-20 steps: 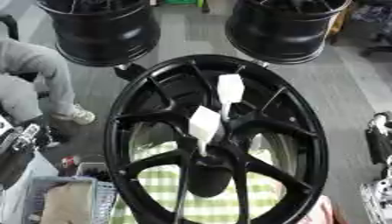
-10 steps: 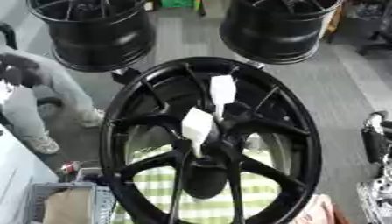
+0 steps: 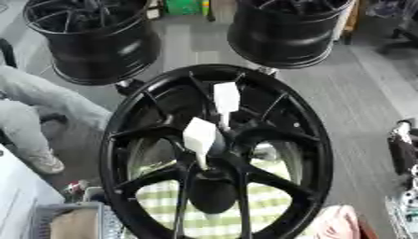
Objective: Pull the pin out of the wheel hub.
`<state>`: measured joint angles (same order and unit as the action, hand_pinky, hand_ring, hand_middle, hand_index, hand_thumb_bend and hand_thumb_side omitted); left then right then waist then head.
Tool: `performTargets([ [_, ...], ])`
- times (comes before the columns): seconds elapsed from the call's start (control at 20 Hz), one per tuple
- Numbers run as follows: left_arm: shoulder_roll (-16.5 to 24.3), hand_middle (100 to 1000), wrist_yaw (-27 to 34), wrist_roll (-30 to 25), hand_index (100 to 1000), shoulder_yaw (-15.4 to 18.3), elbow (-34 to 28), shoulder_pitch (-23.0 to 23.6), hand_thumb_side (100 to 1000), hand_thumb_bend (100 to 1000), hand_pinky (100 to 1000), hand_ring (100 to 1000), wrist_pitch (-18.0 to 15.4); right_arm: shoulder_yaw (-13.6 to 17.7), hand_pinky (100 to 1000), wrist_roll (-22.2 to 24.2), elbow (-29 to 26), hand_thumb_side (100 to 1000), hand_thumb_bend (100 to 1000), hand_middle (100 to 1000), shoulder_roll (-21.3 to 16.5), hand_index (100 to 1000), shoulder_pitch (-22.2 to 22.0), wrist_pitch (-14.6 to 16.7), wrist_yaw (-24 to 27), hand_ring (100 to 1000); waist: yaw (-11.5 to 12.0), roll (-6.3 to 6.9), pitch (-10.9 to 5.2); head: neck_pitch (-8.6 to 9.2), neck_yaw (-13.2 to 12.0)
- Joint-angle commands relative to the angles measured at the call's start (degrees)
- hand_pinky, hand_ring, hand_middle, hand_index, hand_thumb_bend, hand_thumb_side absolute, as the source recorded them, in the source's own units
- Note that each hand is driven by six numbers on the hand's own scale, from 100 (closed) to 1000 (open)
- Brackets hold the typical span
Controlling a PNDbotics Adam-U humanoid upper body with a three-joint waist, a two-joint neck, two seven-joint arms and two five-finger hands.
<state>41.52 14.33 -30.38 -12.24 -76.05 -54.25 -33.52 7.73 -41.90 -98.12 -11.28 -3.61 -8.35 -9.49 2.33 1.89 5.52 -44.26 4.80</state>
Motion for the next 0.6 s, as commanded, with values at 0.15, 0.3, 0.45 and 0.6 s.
performTargets([
  [0.15,-3.78,717,-3.87,-17.26,804,-10.03,5.13,-7.52,265,100,736,699,-18.11,0.10,575,0.06,-0.45,555,100,638,-1.99,905,-0.21,-0.12,-0.64,602,-0.13,0.57,-1.17,0.15,0.45],
  [0.3,-7.85,727,-6.11,-21.00,818,-14.77,6.06,-10.60,273,100,740,709,-18.41,0.08,575,0.06,-0.35,555,100,637,-2.20,905,-0.37,-0.11,-0.70,602,-0.20,0.92,-1.42,0.15,0.54],
  [0.45,-11.00,734,-9.83,-21.52,833,-19.32,4.54,-12.51,287,100,746,708,-18.44,0.02,574,0.10,-0.28,556,100,637,-2.36,904,-0.44,-0.09,-0.76,602,-0.35,1.15,-1.58,0.15,0.54],
  [0.6,-12.78,753,-15.41,-21.58,846,-23.29,2.47,-13.49,378,114,755,724,-18.45,-0.02,574,0.13,-0.21,556,100,637,-2.47,904,-0.46,-0.05,-0.82,602,-0.51,1.36,-1.74,0.15,0.40],
])
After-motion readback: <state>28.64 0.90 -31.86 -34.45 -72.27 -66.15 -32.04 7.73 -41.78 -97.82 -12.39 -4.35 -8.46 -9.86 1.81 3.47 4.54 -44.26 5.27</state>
